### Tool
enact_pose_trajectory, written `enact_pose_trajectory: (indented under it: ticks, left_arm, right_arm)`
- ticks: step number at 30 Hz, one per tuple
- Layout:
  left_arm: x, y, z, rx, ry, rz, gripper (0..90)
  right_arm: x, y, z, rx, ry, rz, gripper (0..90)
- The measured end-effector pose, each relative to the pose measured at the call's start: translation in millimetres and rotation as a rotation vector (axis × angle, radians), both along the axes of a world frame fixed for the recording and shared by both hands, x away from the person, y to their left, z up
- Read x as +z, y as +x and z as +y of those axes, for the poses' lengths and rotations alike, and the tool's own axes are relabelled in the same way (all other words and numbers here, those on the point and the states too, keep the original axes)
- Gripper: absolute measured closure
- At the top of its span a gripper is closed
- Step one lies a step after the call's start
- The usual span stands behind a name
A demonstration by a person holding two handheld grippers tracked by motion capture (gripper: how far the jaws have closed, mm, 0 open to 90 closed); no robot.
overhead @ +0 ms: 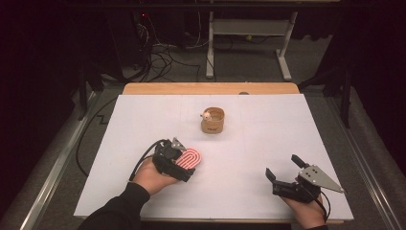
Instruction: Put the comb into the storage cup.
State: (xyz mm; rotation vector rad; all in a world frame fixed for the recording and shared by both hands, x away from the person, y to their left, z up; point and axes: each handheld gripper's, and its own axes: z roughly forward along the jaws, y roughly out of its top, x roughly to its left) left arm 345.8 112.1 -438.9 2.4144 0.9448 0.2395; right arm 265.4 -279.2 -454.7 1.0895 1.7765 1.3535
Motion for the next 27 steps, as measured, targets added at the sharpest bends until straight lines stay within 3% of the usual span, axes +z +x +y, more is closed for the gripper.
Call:
enact_pose_trajectory:
  ticks: [7,15,27]
  left_arm:
    - [-4.7,4.8,-8.7,-0.012,0.054,0.024,0.0]
    - [-5.9,7.0,-9.1,0.004,0.062,0.043,3.3]
    - [-5.7,6.2,-7.9,0.002,0.075,0.051,17.1]
  right_arm:
    - [0.3,-0.1,0.1,0.001,-0.002,-0.002,0.2]
    - [0.8,-0.8,-0.7,-0.001,0.001,-0.005,0.2]
    - [1.2,-1.3,-0.8,-0.002,0.002,-0.006,0.2]
